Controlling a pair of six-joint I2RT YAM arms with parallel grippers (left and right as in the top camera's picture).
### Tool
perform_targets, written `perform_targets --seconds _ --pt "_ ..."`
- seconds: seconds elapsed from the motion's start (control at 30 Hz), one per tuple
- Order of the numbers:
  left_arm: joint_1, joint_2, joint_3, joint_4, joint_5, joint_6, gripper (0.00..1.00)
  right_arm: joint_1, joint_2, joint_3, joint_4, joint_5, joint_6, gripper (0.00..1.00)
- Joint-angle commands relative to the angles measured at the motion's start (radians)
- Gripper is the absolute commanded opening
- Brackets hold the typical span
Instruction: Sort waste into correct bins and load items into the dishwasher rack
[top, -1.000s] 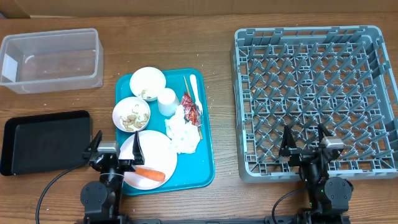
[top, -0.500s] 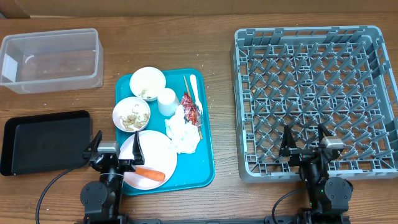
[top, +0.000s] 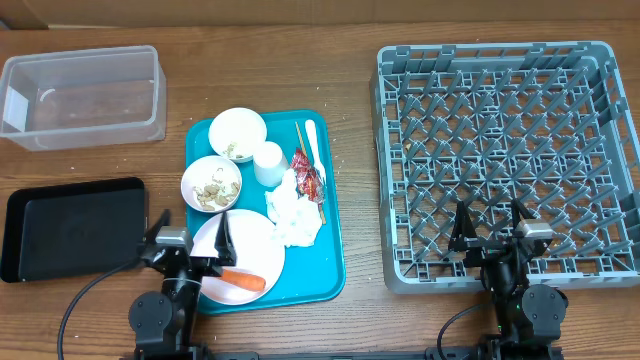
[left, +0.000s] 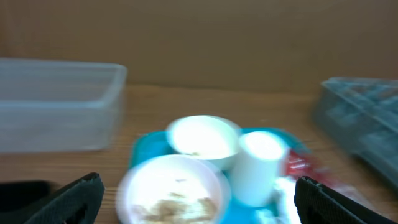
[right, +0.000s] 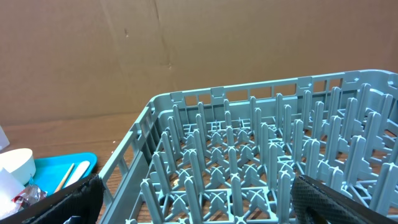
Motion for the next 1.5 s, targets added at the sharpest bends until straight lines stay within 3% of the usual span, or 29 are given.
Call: perform_targets --seconds 0.0,0.1,0.3,0.4,0.57,0.8,1.07,1.23,1.3,1.4,1.47 --pt "0.004 -0.01 -0.007 0.02 0.329 -0.42 1.0 -0.002 -0.011 -0.011 0.003 0.006 -0.006 1.0" --pt "0.004 -0.01 -0.007 0.016 0.535 -0.614 1.0 -0.002 -0.011 -0.01 0.003 0.006 -0.006 1.0" --pt "0.005 -0.01 -0.003 0.097 0.761 -0.624 1.0 -0.002 -0.011 -0.011 0.003 0.006 -0.006 1.0" --pt "0.005 -0.01 0.04 0.132 0.8 -0.639 1.0 -0.002 -0.011 -0.011 0.003 0.006 -0.006 1.0" --pt "0.005 -0.006 0.216 -0.006 0.767 -0.628 1.0 -0.002 -0.011 -0.01 0.003 0.006 -0.006 1.0" --pt "0.005 0.095 0.537 -0.471 0.649 -0.419 1.0 -0.002 -0.011 -0.011 0.003 0.006 -0.006 1.0" --pt "0.005 0.113 0.589 -0.39 0.725 -0.45 1.0 -0.002 -0.011 -0.01 0.003 0.006 -0.006 1.0" --pt "0.005 0.151 0.656 -0.438 0.716 -0.479 1.0 -0.002 -0.011 -0.011 0.003 0.006 -0.006 1.0" --pt "0.005 0.201 0.726 -0.522 0.684 -0.467 1.0 -0.002 -0.011 -0.011 0.003 0.006 -0.006 1.0" --pt "0.005 0.313 0.863 -0.717 0.592 -0.356 1.0 -0.002 -0.011 -0.01 0.003 0.006 -0.006 1.0" --pt "0.005 0.424 0.988 -0.933 0.43 -0.293 1.0 -0.002 -0.011 -0.011 0.003 0.006 -0.006 1.0"
